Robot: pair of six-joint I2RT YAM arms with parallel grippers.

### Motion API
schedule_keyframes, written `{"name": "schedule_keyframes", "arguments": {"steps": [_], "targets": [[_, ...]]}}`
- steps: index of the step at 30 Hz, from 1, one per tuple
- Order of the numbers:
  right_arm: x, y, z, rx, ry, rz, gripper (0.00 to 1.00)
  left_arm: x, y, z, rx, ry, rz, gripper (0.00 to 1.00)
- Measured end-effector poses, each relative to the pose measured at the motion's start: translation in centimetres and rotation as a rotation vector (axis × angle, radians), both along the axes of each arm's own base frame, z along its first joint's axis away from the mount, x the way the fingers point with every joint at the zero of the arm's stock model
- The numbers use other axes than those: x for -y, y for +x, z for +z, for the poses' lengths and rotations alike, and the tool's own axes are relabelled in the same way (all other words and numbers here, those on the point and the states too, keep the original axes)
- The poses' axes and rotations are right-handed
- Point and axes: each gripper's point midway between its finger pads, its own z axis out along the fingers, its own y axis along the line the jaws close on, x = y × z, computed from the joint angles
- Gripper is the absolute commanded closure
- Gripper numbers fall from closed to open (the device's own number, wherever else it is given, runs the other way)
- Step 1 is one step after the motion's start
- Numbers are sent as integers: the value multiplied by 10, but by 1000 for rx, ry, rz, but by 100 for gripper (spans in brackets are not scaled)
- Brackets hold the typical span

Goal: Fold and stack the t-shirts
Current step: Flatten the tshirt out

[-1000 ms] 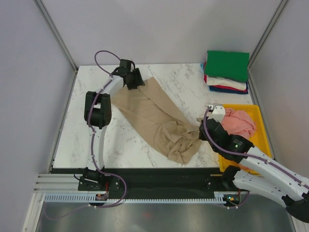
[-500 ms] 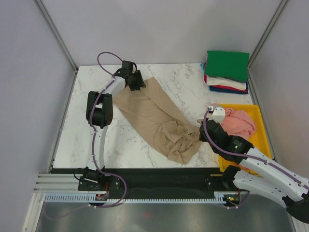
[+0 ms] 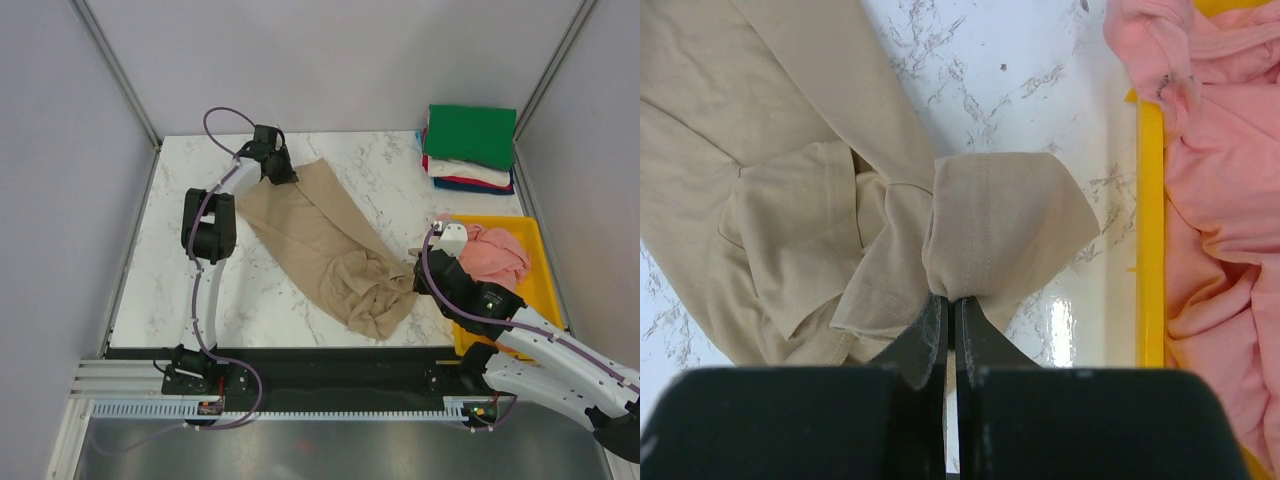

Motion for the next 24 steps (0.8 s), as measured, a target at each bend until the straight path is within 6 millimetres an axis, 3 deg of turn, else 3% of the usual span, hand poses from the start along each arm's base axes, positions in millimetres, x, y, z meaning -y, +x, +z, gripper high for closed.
{"name": "schedule_keyframes", "arguments": {"steps": [6,8,11,14,17,22,24], "targets": [[0,0,1,2,0,-4,100,-7,-1,6,-4,6,14,98],[1,1,4,6,-4,-2,100,-15,-7,18,-4,9,26,98],[1,5,21,35,-10,4,100,-33,-23,63,30,8,56,98],[0,12,55,105,-8,9,100,-55,-45,141,140,-2,95,98],[2,18,94,186,0,9,100,-77,-81,245,333,-24,130,98],[14,19,163,335,38,3,100,-104,-181,391,683,-19,153,98],[20,15,190,402,63,13,100,-114,-224,431,807,-2,160,98]]}}
